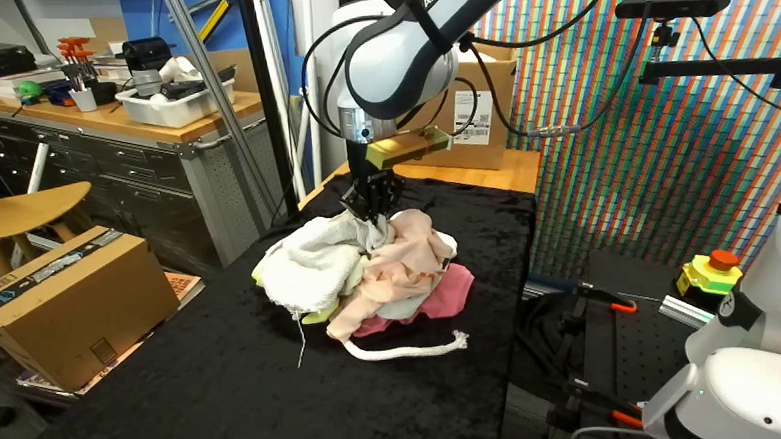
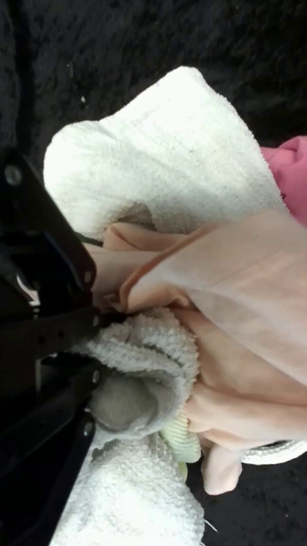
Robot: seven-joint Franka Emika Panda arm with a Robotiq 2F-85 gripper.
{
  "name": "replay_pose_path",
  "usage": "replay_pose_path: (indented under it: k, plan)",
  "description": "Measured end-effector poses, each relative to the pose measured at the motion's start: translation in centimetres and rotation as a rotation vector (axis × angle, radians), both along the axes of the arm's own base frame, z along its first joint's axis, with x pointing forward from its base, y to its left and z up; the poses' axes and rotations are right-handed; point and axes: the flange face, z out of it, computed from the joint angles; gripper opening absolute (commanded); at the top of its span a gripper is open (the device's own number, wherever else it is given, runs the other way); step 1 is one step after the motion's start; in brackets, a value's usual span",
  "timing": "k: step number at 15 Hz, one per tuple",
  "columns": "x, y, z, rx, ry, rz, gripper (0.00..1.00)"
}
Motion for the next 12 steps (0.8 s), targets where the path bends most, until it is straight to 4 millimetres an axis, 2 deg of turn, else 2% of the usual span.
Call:
replay_pose_path:
  k: [2, 3, 4, 12]
  plan:
    - [-0.1, 0.1, -0.2, -0.014, 0.005, -0.010, 0.08]
    - [-0.2, 0.2, -0.2, -0.019, 0.006, -0.011, 0.36]
    - [-0.3, 0.3, -0.2, -0.020, 0.007, -0.010, 0.36]
    - [-1.8, 2.4, 1.4, -0.040, -0.011, 0.053, 0.95]
